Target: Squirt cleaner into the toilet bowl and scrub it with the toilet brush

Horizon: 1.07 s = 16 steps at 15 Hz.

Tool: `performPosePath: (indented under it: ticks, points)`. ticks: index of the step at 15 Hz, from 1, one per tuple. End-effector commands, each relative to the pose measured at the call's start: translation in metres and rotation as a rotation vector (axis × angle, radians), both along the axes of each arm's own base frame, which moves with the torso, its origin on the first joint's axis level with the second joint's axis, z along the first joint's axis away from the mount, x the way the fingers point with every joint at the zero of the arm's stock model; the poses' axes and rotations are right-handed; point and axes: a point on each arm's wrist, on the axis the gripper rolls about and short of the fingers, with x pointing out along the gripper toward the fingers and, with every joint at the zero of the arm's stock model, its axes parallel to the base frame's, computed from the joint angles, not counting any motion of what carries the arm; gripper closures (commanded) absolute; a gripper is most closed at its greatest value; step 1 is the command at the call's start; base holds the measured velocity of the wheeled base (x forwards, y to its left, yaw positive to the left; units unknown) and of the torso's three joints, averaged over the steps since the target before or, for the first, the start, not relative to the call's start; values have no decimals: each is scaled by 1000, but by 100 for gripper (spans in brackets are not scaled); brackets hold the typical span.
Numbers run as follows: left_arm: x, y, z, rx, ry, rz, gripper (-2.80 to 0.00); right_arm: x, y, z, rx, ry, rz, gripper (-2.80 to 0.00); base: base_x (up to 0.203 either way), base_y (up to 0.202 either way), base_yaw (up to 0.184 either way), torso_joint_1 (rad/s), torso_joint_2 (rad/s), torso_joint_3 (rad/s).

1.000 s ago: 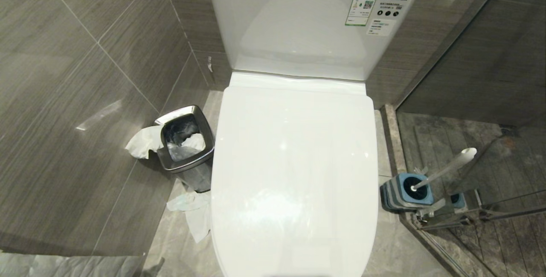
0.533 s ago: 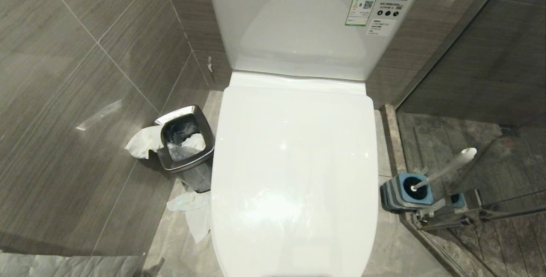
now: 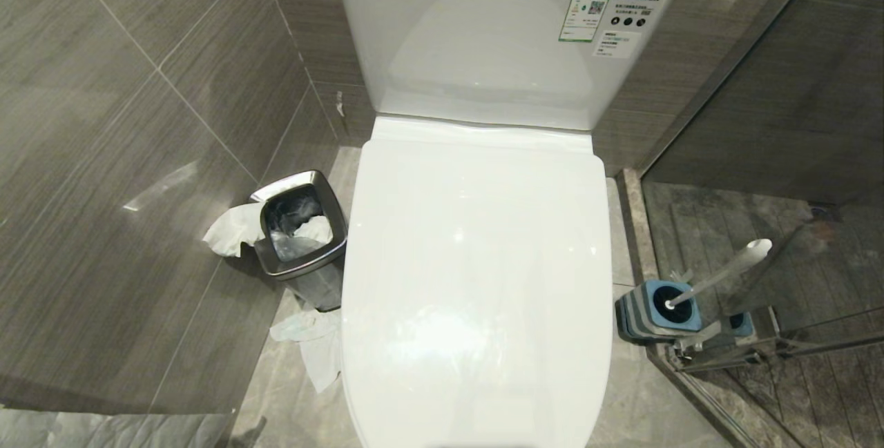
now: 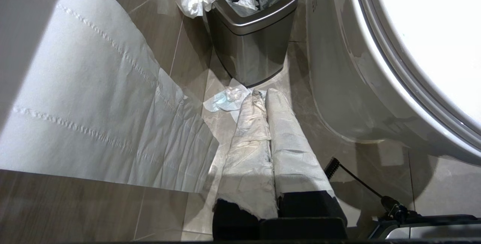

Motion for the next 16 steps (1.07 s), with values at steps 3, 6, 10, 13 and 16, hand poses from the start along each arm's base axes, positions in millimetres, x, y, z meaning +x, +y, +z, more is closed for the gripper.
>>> performPosePath:
  ticks: [3, 6, 10, 13, 16]
  points:
    - [0, 0, 0, 0, 1, 1, 0, 0, 0, 0, 1, 1, 0, 0, 0, 0, 0, 0, 0, 0]
    - [0, 0, 0, 0, 1, -1, 0, 0, 0, 0, 1, 1, 0, 0, 0, 0, 0, 0, 0, 0]
    - [0, 0, 0, 0, 1, -1, 0, 0, 0, 0, 0, 1, 0, 0, 0, 0, 0, 0, 0, 0]
    - [0, 0, 0, 0, 1, 0, 0, 0, 0, 0, 0, 1, 1, 0, 0, 0, 0, 0, 0, 0]
    - [0, 0, 0, 1, 1, -1, 0, 0, 0, 0, 1, 1, 0, 0, 0, 0, 0, 0, 0, 0]
